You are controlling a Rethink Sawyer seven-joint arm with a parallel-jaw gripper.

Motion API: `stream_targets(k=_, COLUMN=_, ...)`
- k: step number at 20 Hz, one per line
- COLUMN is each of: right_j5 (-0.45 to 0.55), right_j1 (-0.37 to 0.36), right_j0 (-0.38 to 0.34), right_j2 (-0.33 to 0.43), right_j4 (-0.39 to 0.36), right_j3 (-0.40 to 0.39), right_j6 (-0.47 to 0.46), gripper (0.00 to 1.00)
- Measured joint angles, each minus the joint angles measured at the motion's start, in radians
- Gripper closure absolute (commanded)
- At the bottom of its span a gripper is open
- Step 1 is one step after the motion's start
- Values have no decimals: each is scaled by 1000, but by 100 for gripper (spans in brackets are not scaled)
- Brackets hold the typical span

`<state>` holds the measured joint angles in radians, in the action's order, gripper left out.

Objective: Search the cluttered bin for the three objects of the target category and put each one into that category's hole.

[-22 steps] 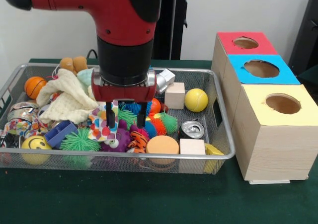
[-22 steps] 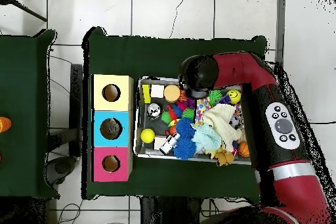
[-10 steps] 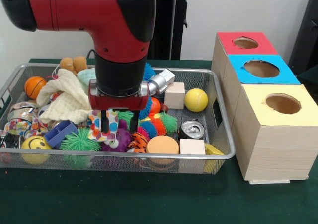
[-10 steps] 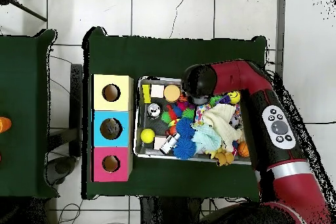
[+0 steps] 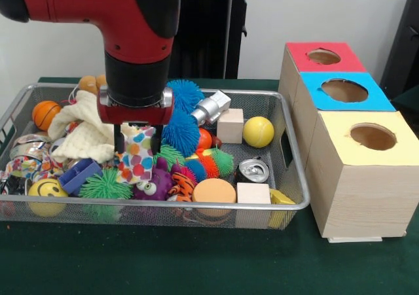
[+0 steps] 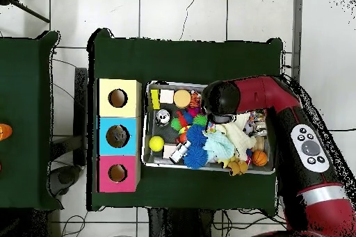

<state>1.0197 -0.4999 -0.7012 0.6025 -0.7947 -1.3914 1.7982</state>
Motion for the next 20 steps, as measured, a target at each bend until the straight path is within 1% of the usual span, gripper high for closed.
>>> stream_targets(k=3, right_j5=-32, right_j1=-11, right_j0=-9, right_j2=-11, right_j4=-18, right_j3=-34, right_j6=0, gripper=0)
stream_targets(k=7, right_j5=-125, right_j1=-3, right_j0=-9, right_j2=-33, right_j4=-76, right_j3=-80, right_j6=0, gripper=0)
stream_targets(k=11, right_j5=-208, right_j1=20, right_j0=-2, right_j2=-54, right_j4=-115, right_j3=-100, right_j6=0, gripper=0)
stream_targets(k=12, right_j5=-252, right_j1=35, right_j0=3, right_j2=-68, right_j4=-131, right_j3=-106, right_j6=0, gripper=0)
stream_targets(k=17, right_j5=-336, right_j1=57, right_j0=17, right_j2=-93, right_j4=-158, right_j3=-111, right_j6=0, gripper=0)
stream_targets(k=18, right_j5=-349, right_j1=59, right_j0=19, right_j2=-97, right_j4=-161, right_j3=-111, right_j6=0, gripper=100)
stream_targets(k=20, right_j5=-367, right_j1=59, right_j0=26, right_j2=-110, right_j4=-161, right_j3=-110, right_j6=0, gripper=100)
